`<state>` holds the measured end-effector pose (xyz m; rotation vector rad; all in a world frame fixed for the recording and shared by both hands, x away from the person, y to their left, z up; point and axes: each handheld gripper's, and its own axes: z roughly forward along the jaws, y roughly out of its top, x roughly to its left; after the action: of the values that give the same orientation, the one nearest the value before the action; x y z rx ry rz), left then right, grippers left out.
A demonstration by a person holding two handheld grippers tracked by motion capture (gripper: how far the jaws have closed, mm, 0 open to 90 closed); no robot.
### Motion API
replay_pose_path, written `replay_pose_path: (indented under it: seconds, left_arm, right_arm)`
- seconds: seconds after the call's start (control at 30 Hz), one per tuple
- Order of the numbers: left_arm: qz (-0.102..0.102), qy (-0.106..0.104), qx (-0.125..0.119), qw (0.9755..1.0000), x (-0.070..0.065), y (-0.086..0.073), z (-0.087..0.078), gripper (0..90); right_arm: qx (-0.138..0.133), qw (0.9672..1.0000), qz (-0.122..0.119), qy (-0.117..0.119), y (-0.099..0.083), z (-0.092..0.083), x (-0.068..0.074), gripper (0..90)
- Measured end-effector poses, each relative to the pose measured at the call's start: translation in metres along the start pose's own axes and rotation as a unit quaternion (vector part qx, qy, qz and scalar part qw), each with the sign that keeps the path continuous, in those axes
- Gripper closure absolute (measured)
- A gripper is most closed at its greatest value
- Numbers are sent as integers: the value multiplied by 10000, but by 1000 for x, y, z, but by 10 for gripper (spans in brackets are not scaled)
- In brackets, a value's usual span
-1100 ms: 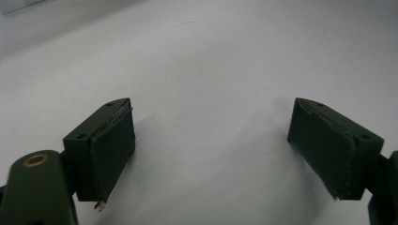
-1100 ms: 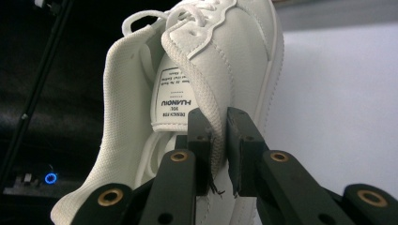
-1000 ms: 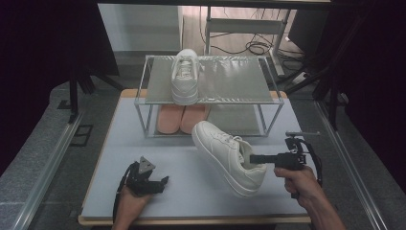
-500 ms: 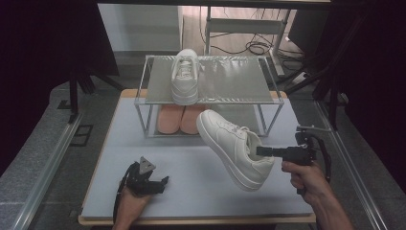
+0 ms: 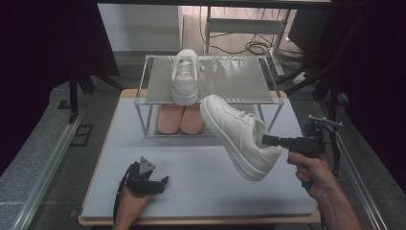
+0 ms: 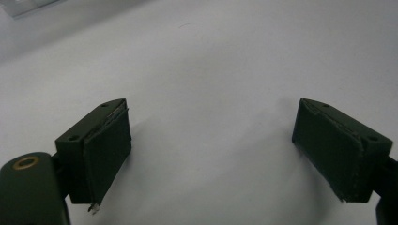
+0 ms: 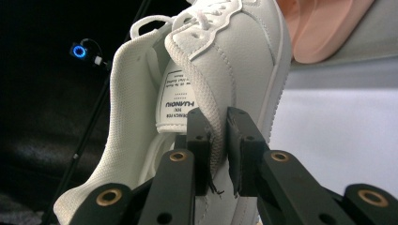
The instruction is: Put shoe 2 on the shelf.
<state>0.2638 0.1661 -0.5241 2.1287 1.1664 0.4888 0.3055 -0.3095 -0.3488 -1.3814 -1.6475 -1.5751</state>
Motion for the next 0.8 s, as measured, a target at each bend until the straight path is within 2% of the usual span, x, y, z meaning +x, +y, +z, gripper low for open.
replay_pose_path:
  seconds: [0.27, 0.47, 0.7, 0.8]
  left_arm:
    - [-1, -1, -2, 10000, 0, 0, 0, 124]
    - [-8, -10, -1, 10000, 0, 0, 0, 125]
    - [-23, -32, 1, 10000, 0, 0, 0, 129]
    - [-43, -43, -7, 10000, 1, 0, 0, 129]
  right_arm:
    - [-210, 9998, -8, -53, 15, 2, 8, 804]
    - [-490, 9986, -9, -189, 31, 5, 12, 804]
    - [-909, 9952, 114, -329, 45, 15, 5, 804]
    - [-976, 9945, 138, -364, 51, 20, 3, 803]
